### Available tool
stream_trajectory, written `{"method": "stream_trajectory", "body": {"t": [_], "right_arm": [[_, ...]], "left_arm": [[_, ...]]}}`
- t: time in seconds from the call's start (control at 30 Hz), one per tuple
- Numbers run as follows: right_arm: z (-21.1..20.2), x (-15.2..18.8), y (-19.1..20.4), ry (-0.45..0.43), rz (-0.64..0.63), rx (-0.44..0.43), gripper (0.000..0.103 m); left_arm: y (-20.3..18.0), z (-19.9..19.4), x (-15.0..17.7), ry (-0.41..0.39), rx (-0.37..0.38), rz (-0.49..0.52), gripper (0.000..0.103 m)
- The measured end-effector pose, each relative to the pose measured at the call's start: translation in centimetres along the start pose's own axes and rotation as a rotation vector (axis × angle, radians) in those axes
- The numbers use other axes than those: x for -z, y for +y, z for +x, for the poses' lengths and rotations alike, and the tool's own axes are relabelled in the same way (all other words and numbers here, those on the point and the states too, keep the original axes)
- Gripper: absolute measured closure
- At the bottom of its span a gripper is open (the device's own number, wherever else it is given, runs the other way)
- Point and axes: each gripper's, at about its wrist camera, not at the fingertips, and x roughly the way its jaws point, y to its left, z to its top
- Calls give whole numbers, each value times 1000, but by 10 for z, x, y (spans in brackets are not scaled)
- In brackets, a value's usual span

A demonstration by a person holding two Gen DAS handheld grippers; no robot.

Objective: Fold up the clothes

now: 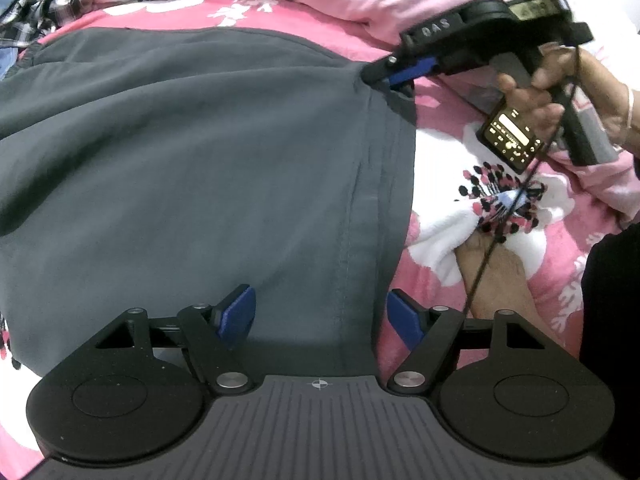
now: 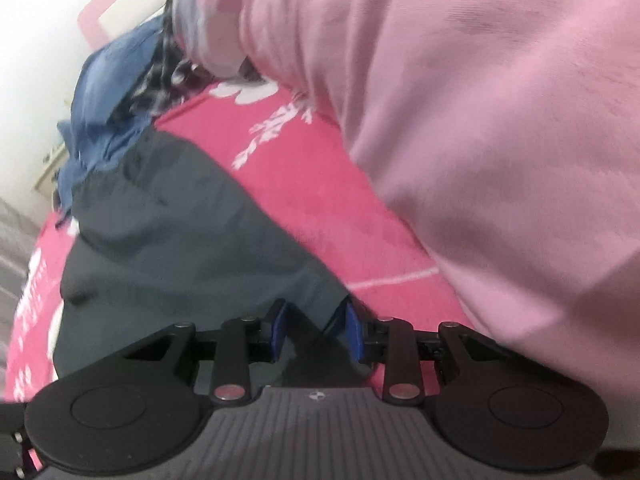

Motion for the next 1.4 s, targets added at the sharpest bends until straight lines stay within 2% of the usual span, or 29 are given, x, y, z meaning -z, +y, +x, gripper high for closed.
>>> {"method": "stream_trajectory", "body": {"t": [0.03, 0.07, 0.1, 0.17, 0.43, 0.6, 0.93, 1.03, 1.1, 1.17, 1.2, 1.33, 1.4], "right_arm": [[2, -1, -1, -3, 10, -4, 71], [4, -2, -2, -6, 19, -8, 77], [3, -3, -2, -13, 24, -5, 88], [0, -2, -1, -25, 20, -2, 99], [-26, 10, 14, -72, -68, 84, 101], [-37, 11, 9, -86, -72, 131, 101], [-19, 12, 9, -82, -120, 183, 100], [-11, 15, 9, -49, -145, 205, 98], [-13, 16, 12, -50, -174, 239, 85], [-24, 16, 21, -71, -220, 266, 79], [-21, 10, 32, -67, -259, 246, 74], [-13, -13, 76, -49, -416, 161, 69], [-9, -25, 98, -41, -494, 119, 66]], "left_arm": [[0, 0, 0, 0, 1, -2, 30], [0, -1, 0, -1, 2, -4, 30], [1, -1, 0, -1, 2, -6, 31], [1, -2, 0, -4, 4, -11, 32], [1, -4, 0, -13, 13, -15, 32], [-3, -7, 1, -24, 20, 2, 34], [-1, -4, 4, -15, 6, -5, 34], [0, -4, 4, -13, 1, -9, 34], [2, -8, 4, -16, -3, -13, 34], [3, -11, 3, -18, -7, -16, 34], [6, -15, 2, -28, -1, -28, 33], [26, -35, -3, -75, 37, -92, 31], [35, -38, -7, -75, 31, -103, 31]]}}
